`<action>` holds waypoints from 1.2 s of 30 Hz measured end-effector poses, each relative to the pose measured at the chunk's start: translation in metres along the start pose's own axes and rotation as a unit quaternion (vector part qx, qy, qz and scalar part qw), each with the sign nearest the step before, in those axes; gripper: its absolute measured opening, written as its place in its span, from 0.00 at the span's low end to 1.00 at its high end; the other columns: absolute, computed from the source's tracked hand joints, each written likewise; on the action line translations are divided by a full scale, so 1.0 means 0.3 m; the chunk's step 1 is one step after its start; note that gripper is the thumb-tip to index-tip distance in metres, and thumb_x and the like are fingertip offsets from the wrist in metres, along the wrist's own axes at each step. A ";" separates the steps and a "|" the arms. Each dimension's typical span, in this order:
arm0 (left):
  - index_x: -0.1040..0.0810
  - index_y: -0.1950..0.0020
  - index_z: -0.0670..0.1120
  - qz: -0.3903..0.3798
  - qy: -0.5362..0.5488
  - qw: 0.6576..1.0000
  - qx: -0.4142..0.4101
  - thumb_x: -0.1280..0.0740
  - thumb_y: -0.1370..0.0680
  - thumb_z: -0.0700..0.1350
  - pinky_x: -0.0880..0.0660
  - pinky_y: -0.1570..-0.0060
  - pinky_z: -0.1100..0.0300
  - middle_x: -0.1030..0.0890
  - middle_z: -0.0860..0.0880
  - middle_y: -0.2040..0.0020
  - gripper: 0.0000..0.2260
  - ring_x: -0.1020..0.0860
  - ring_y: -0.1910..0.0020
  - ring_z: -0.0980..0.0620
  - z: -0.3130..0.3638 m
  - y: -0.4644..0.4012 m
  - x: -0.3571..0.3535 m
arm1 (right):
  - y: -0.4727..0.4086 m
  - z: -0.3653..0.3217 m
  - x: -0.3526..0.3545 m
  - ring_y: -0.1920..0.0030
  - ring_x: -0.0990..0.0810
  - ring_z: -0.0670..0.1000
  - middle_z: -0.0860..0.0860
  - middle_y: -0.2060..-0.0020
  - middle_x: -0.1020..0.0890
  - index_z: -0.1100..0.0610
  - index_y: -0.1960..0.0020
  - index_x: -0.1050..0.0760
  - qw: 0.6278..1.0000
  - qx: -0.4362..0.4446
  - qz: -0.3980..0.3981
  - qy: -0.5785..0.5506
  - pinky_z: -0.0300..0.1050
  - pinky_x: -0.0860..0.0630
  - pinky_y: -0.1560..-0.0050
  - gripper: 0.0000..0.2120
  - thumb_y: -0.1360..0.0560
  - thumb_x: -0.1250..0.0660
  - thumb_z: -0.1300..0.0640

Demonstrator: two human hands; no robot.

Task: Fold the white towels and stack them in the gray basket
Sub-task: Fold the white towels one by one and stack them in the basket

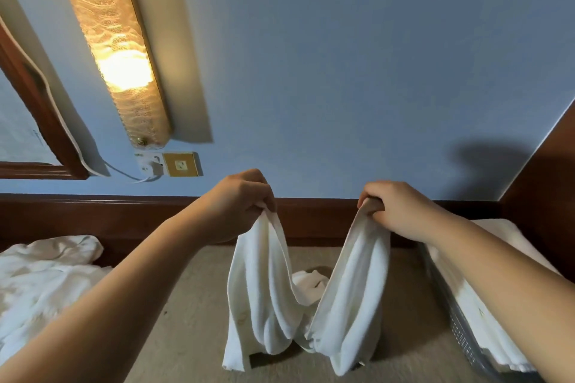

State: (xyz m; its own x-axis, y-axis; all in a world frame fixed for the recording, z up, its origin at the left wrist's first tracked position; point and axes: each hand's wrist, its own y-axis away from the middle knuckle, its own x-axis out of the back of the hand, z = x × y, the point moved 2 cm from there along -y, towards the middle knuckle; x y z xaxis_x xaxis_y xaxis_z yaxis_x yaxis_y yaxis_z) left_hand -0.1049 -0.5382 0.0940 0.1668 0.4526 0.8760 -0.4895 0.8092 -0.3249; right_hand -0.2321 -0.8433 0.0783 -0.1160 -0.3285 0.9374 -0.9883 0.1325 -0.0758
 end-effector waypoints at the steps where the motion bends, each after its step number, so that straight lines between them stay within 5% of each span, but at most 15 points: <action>1: 0.14 0.52 0.51 0.039 0.022 0.999 -0.007 0.29 0.27 0.29 0.22 0.52 0.63 0.20 0.57 0.50 0.17 0.18 0.54 0.57 0.002 0.004 0.004 | -0.001 -0.012 -0.001 0.51 0.21 0.50 0.44 0.54 0.22 0.45 0.54 0.22 0.998 0.036 0.045 0.019 0.54 0.21 0.50 0.15 0.27 0.33 0.66; 5: 0.13 0.49 0.49 0.159 0.134 0.977 0.036 0.25 0.27 0.31 0.19 0.53 0.65 0.13 0.58 0.54 0.14 0.15 0.55 0.58 0.030 0.012 0.015 | 0.016 -0.079 0.000 0.55 0.24 0.57 0.52 0.57 0.23 0.56 0.56 0.19 0.927 0.212 0.267 0.158 0.55 0.26 0.57 0.05 0.26 0.27 0.65; 8: 0.11 0.50 0.49 0.180 0.180 0.967 0.032 0.25 0.27 0.32 0.20 0.52 0.65 0.13 0.58 0.56 0.13 0.14 0.54 0.59 0.064 0.002 0.017 | 0.021 -0.141 0.021 0.57 0.27 0.55 0.53 0.59 0.26 0.58 0.57 0.20 0.902 0.237 0.342 0.113 0.48 0.27 0.59 0.03 0.26 0.26 0.64; 12: 0.11 0.51 0.47 0.155 0.210 0.965 -0.009 0.22 0.27 0.34 0.20 0.45 0.64 0.14 0.56 0.48 0.10 0.15 0.48 0.56 0.119 -0.029 0.020 | 0.031 -0.228 0.031 0.62 0.25 0.47 0.47 0.62 0.23 0.55 0.57 0.21 0.927 0.199 0.316 -0.028 0.37 0.32 0.62 0.05 0.27 0.25 0.59; 16: 0.11 0.51 0.50 0.089 0.225 0.970 -0.011 0.20 0.26 0.42 0.25 0.37 0.69 0.19 0.58 0.36 0.06 0.21 0.36 0.63 0.150 -0.051 0.012 | 0.050 -0.293 0.027 0.63 0.20 0.48 0.46 0.65 0.17 0.49 0.59 0.22 0.954 0.055 0.223 -0.195 0.36 0.27 0.63 0.10 0.29 0.21 0.58; 20: 0.15 0.54 0.44 0.019 0.342 0.939 0.036 0.20 0.26 0.40 0.23 0.32 0.56 0.15 0.54 0.38 0.05 0.18 0.38 0.58 0.160 -0.062 -0.016 | 0.066 -0.334 0.010 0.67 0.20 0.46 0.48 0.64 0.15 0.51 0.57 0.23 0.938 -0.005 0.151 -0.312 0.36 0.28 0.65 0.11 0.27 0.22 0.60; 25: 0.23 0.49 0.35 -0.034 0.426 0.903 0.053 0.26 0.23 0.31 0.21 0.36 0.42 0.13 0.45 0.43 0.07 0.15 0.40 0.44 0.152 -0.057 -0.058 | 0.096 -0.320 -0.054 0.65 0.19 0.43 0.50 0.62 0.14 0.53 0.49 0.26 0.877 -0.124 0.119 -0.448 0.35 0.26 0.64 0.16 0.28 0.20 0.58; 28: 0.24 0.48 0.37 -0.078 0.447 0.889 0.065 0.28 0.23 0.30 0.20 0.39 0.43 0.15 0.38 0.46 0.08 0.16 0.43 0.41 0.142 -0.061 -0.088 | 0.118 -0.320 -0.099 0.54 0.12 0.54 0.56 0.56 0.12 0.61 0.49 0.21 0.811 -0.160 0.096 -0.555 0.47 0.17 0.54 0.14 0.29 0.19 0.60; 31: 0.24 0.49 0.39 -0.104 0.462 0.878 0.074 0.27 0.23 0.31 0.23 0.48 0.50 0.18 0.40 0.53 0.08 0.19 0.52 0.46 0.133 -0.064 -0.114 | 0.151 -0.337 -0.122 0.52 0.12 0.59 0.62 0.53 0.13 0.65 0.45 0.20 0.738 -0.161 0.094 -0.649 0.48 0.16 0.54 0.15 0.28 0.21 0.64; 34: 0.19 0.51 0.41 -0.064 0.415 0.903 0.097 0.24 0.25 0.34 0.25 0.56 0.56 0.21 0.40 0.60 0.06 0.23 0.60 0.51 0.126 -0.076 -0.121 | 0.174 -0.337 -0.156 0.52 0.13 0.60 0.66 0.49 0.14 0.67 0.41 0.22 0.621 -0.185 0.108 -0.754 0.51 0.15 0.51 0.11 0.23 0.30 0.68; 36: 0.15 0.54 0.44 -0.028 0.334 0.936 0.105 0.21 0.27 0.38 0.30 0.63 0.62 0.22 0.48 0.66 0.06 0.27 0.66 0.55 0.133 -0.086 -0.113 | 0.180 -0.330 -0.182 0.53 0.14 0.59 0.67 0.49 0.15 0.67 0.43 0.20 0.584 -0.191 0.109 -0.781 0.52 0.16 0.50 0.09 0.22 0.31 0.65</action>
State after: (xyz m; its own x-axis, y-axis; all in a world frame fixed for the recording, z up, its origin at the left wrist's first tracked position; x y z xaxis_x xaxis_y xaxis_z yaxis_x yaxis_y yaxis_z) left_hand -0.1321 -0.5894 0.0869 0.6613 0.6018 0.4478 -0.6101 0.7788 -0.1458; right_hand -0.2693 -0.7256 0.0569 -0.4785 -0.6782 -0.5577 -0.8736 0.4316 0.2248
